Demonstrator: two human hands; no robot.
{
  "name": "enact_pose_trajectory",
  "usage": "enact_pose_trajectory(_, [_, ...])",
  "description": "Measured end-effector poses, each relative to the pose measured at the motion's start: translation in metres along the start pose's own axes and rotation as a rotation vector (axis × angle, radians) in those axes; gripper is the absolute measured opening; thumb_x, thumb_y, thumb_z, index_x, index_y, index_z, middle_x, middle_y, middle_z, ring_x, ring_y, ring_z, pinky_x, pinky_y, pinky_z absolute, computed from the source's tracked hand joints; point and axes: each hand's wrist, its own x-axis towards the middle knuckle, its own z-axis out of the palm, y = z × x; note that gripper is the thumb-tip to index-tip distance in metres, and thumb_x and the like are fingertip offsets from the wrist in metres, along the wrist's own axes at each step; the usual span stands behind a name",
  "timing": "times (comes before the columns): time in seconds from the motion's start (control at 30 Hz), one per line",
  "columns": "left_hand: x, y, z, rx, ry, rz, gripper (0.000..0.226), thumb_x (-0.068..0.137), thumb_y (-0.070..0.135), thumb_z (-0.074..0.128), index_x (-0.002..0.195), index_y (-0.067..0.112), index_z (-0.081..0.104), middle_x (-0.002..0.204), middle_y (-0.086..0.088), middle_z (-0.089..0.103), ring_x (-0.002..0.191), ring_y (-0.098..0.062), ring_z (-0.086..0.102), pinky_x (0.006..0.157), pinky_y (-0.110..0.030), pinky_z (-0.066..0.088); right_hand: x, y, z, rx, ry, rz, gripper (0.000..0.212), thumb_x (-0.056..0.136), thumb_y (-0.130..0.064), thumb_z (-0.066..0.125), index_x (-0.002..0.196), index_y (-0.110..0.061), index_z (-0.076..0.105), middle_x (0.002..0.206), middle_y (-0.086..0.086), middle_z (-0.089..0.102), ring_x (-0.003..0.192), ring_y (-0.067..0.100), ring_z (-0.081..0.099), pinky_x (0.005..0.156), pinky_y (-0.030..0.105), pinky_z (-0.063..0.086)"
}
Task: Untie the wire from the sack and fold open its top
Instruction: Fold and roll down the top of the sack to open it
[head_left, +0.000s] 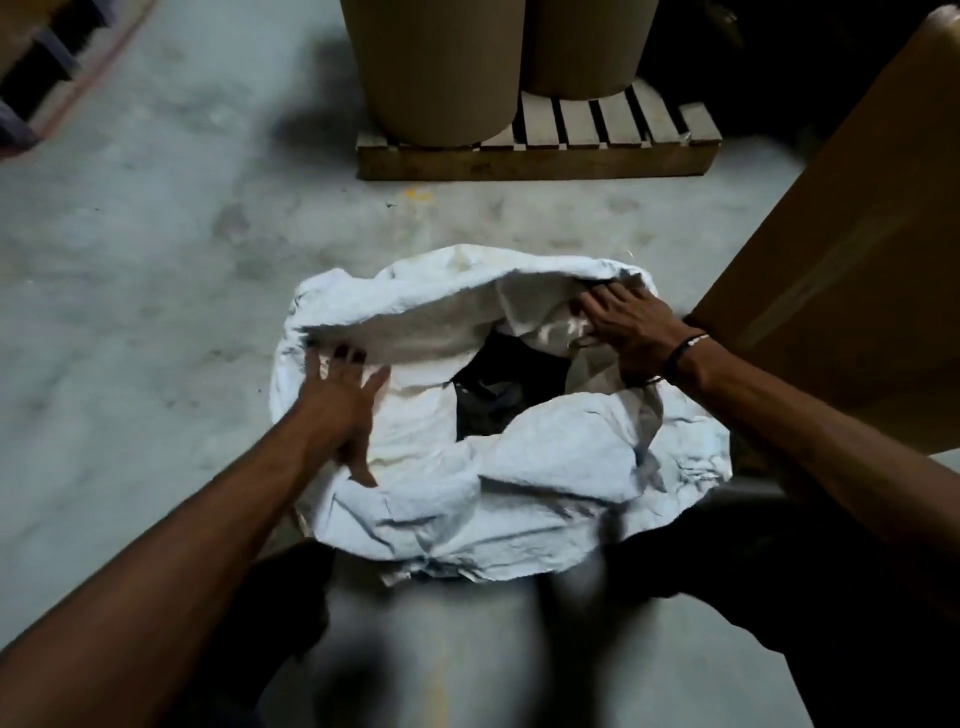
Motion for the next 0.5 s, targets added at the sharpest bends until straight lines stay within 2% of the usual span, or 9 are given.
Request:
enact_pose_trajectory(0.07, [-0.001, -0.01, -0.009, -0.029, -0.043, 0.004, 0.161, 0.049, 0.072, 0.09, 0.166, 0.023, -0.01, 0.173, -0.018, -0.012, 0.161, -0.037, -0.009, 0.122, -0.069, -0.006, -0.004, -0.001, -0.004, 0.008, 0.004, -0.042, 0.098, 0.058, -0.018, 0.08, 0.146, -0.012, 0.037, 0.139, 0.011, 0.046, 0.129, 0.031, 0.048, 0.103, 0.041, 0.037])
enact_pose_trajectory(0.13, [-0.001, -0.004, -0.018, -0.155, -0.068, 0.072, 0.156, 0.05, 0.065, 0.094, 0.166, 0.026, -0.001, 0.174, -0.013, 0.006, 0.162, -0.034, 0.009, 0.126, -0.061, 0.008, -0.006, -0.006, -0.007, 0.061, 0.058, -0.073, 0.097, 0.052, -0.026, 0.083, 0.139, -0.016, 0.042, 0.128, 0.008, 0.048, 0.117, 0.03, 0.051, 0.097, 0.042, 0.041])
enact_pose_trajectory(0.2, [0.005, 0.004, -0.026, -0.406, -0.006, 0.157, 0.131, 0.058, 0.052, 0.097, 0.163, 0.025, 0.023, 0.164, -0.009, 0.039, 0.149, -0.029, 0.041, 0.121, -0.045, 0.035, -0.005, -0.012, -0.011, 0.144, 0.075, -0.097, 0.104, 0.044, -0.041, 0.091, 0.135, -0.019, 0.044, 0.124, 0.005, 0.048, 0.113, 0.028, 0.05, 0.097, 0.044, 0.043])
enact_pose_trajectory(0.27, [0.011, 0.011, -0.034, -0.67, 0.138, 0.206, 0.095, 0.068, 0.044, 0.095, 0.148, 0.02, 0.049, 0.143, -0.007, 0.061, 0.127, -0.025, 0.06, 0.106, -0.039, 0.05, -0.003, -0.015, -0.015, 0.235, 0.066, -0.125, 0.111, 0.04, -0.052, 0.096, 0.134, -0.019, 0.045, 0.127, 0.004, 0.049, 0.116, 0.027, 0.049, 0.099, 0.044, 0.041])
enact_pose_trajectory(0.33, [0.016, 0.014, -0.043, -0.82, 0.361, 0.227, 0.085, 0.067, 0.045, 0.095, 0.138, 0.019, 0.056, 0.131, -0.001, 0.067, 0.118, -0.022, 0.064, 0.1, -0.041, 0.053, 0.0, -0.017, -0.018, 0.322, 0.065, -0.146, 0.112, 0.042, -0.055, 0.097, 0.134, -0.019, 0.046, 0.131, 0.004, 0.05, 0.119, 0.027, 0.049, 0.101, 0.042, 0.039])
enact_pose_trajectory(0.4, [0.023, 0.013, -0.053, -0.829, 0.553, 0.253, 0.09, 0.061, 0.049, 0.095, 0.137, 0.024, 0.052, 0.129, 0.006, 0.064, 0.118, -0.02, 0.062, 0.098, -0.042, 0.052, 0.001, -0.017, -0.02, 0.382, 0.084, -0.15, 0.117, 0.042, -0.057, 0.098, 0.139, -0.018, 0.044, 0.136, 0.005, 0.05, 0.123, 0.028, 0.048, 0.104, 0.043, 0.038])
enact_pose_trajectory(0.47, [0.033, 0.011, -0.062, -0.867, 0.648, 0.26, 0.094, 0.055, 0.06, 0.091, 0.134, 0.03, 0.049, 0.12, 0.013, 0.063, 0.11, -0.014, 0.062, 0.093, -0.038, 0.051, 0.002, -0.013, -0.021, 0.443, 0.126, -0.142, 0.125, 0.042, -0.06, 0.097, 0.144, -0.014, 0.04, 0.14, 0.008, 0.05, 0.127, 0.029, 0.049, 0.107, 0.044, 0.039])
enact_pose_trajectory(0.5, [0.039, 0.01, -0.067, -0.959, 0.668, 0.245, 0.091, 0.055, 0.063, 0.089, 0.13, 0.031, 0.049, 0.111, 0.016, 0.062, 0.101, -0.01, 0.062, 0.088, -0.035, 0.052, 0.003, -0.011, -0.022, 0.472, 0.154, -0.133, 0.126, 0.043, -0.06, 0.097, 0.145, -0.013, 0.039, 0.142, 0.008, 0.051, 0.128, 0.029, 0.05, 0.106, 0.043, 0.04])
